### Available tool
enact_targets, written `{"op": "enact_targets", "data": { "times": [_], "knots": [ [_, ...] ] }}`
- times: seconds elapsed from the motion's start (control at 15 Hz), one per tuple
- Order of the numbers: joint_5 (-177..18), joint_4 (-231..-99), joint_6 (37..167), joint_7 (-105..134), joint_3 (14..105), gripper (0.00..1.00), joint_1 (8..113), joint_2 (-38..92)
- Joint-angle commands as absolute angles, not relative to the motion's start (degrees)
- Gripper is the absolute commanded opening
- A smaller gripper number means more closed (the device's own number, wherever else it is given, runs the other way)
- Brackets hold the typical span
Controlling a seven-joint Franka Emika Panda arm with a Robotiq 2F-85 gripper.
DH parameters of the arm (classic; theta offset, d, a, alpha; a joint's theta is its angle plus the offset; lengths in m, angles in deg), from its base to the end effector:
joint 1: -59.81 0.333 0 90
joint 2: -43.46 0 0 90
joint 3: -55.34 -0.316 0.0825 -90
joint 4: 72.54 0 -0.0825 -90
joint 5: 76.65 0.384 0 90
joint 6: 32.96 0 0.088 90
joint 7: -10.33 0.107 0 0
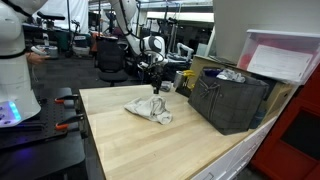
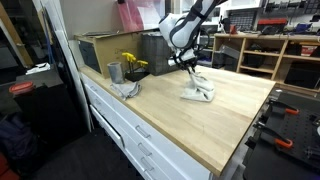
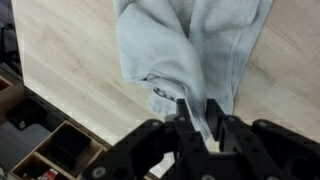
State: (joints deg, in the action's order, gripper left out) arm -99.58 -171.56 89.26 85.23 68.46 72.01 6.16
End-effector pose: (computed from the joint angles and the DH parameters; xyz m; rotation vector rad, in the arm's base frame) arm 0.6463 -0.0161 0.2026 2.2890 -1.3043 0.1120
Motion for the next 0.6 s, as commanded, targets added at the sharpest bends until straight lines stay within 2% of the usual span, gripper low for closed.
{"op": "enact_targets", "data": {
  "times": [0.0, 0.33, 0.4, 0.53],
  "knots": [
    [-101.2, -168.2, 85.7, 88.3, 68.5, 0.60, 72.7, 4.8],
    [-103.4, -169.7, 84.1, 89.2, 69.6, 0.96, 72.3, 6.1],
    [-103.8, -170.9, 84.2, 87.6, 69.4, 1.00, 71.5, 6.9],
    [-104.2, -173.2, 84.6, 84.8, 69.1, 1.00, 69.7, 7.9]
  ]
}}
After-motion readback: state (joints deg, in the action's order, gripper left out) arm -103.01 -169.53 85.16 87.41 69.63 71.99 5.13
